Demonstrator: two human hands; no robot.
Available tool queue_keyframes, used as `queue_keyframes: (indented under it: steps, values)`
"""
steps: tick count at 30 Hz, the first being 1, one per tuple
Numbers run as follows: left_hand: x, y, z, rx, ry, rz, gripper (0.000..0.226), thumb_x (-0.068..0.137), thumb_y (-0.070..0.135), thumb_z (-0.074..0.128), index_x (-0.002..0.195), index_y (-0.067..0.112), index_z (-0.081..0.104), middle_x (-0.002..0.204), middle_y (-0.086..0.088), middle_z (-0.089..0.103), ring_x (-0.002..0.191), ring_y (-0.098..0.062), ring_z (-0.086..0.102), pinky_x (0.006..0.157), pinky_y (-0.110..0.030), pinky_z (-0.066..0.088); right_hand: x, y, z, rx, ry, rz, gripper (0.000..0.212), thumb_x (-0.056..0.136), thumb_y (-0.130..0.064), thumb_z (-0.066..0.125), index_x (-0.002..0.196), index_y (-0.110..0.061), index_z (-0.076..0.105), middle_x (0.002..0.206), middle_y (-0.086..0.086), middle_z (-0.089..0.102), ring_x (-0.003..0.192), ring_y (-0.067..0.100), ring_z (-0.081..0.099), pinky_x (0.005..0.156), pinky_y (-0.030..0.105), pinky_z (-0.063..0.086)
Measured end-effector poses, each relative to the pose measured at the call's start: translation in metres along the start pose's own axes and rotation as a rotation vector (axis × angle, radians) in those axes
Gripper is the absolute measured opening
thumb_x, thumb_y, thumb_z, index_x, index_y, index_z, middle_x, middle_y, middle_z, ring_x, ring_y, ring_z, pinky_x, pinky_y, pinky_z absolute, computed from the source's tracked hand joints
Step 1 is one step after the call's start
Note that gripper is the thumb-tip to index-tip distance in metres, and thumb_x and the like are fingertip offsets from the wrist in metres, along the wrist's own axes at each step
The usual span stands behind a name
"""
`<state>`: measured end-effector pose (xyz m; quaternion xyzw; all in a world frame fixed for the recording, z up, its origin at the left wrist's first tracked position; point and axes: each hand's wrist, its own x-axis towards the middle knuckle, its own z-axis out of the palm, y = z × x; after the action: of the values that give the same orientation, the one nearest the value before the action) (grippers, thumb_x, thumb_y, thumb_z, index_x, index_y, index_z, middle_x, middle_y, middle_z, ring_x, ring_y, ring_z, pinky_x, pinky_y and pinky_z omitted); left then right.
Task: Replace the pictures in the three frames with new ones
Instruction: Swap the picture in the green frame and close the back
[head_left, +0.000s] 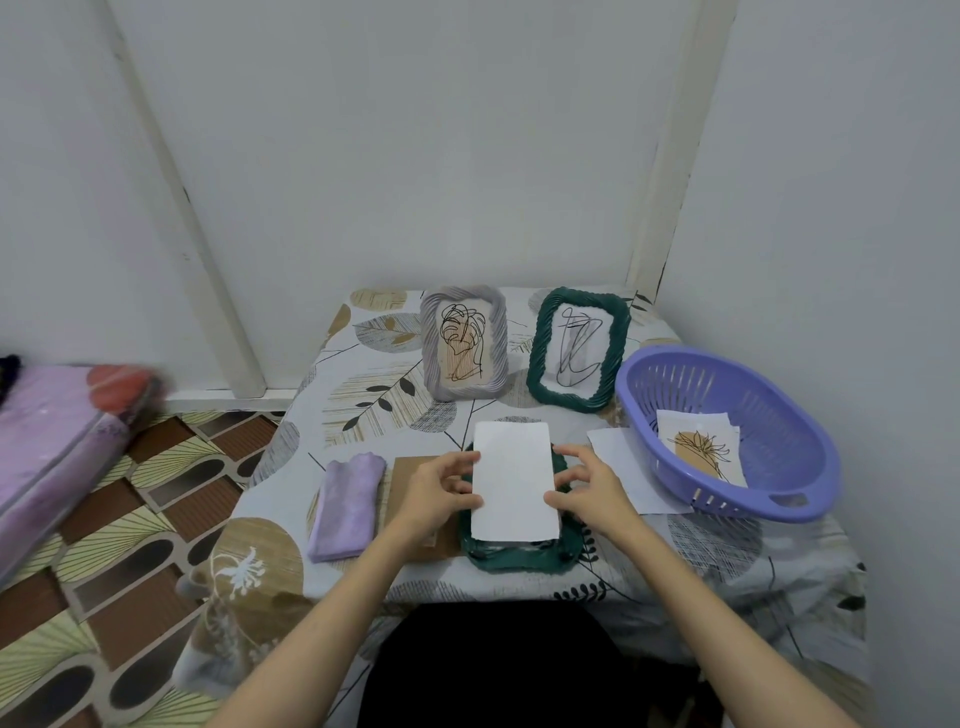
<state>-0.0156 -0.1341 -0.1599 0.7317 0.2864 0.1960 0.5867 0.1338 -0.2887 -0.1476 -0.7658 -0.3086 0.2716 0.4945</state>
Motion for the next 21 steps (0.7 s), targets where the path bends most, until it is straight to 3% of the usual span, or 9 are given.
queue_keyframes:
  steps: [3, 7, 13, 21]
  values:
    - [0.001, -0.0015, 0.0008, -0.01, 0.039, 0.01, 0.054, 0.066, -0.015, 0.071, 0.114, 0.007, 0.061, 0.09, -0.002, 0.059, 0.067, -0.013, 0.054, 0.065, -0.01, 0.052, -0.0016, 0.0011, -0.0003, 0.0, 0.011, -0.012, 0.039, 0.077, -0.004, 0.068, 0.112, -0.015, 0.057, 0.087, 0.008, 0.063, 0.086, 0.019, 0.057, 0.083, 0.026, 0.04]
    - [0.0013, -0.0013, 0.0005, -0.035, 0.058, 0.014, 0.045, 0.066, -0.015, 0.072, 0.105, 0.007, 0.064, 0.088, -0.001, 0.062, 0.065, -0.012, 0.055, 0.064, -0.011, 0.052, -0.0018, 0.0017, -0.001, 0.048, 0.017, 0.001, 0.032, 0.074, -0.003, 0.072, 0.102, -0.014, 0.063, 0.081, 0.001, 0.06, 0.07, 0.017, 0.055, 0.069, 0.024, 0.046]
    - [0.0007, -0.0045, -0.0033, 0.032, 0.011, -0.005, 0.038, 0.062, -0.009, 0.077, 0.091, 0.013, 0.068, 0.071, -0.004, 0.062, 0.065, -0.01, 0.057, 0.066, -0.011, 0.051, -0.0001, 0.0045, -0.0018, 0.042, -0.008, 0.02, 0.026, 0.072, 0.002, 0.072, 0.093, -0.013, 0.066, 0.076, -0.001, 0.058, 0.067, 0.019, 0.051, 0.067, 0.023, 0.045]
    - [-0.0003, -0.0014, -0.0045, 0.091, -0.055, -0.019, 0.038, 0.06, -0.007, 0.08, 0.091, 0.013, 0.069, 0.071, -0.006, 0.063, 0.066, -0.01, 0.058, 0.074, -0.019, 0.05, -0.0024, 0.0072, -0.0039, -0.005, -0.022, 0.025, 0.027, 0.07, 0.004, 0.073, 0.092, -0.011, 0.067, 0.073, -0.001, 0.057, 0.06, 0.012, 0.049, 0.065, 0.019, 0.044]
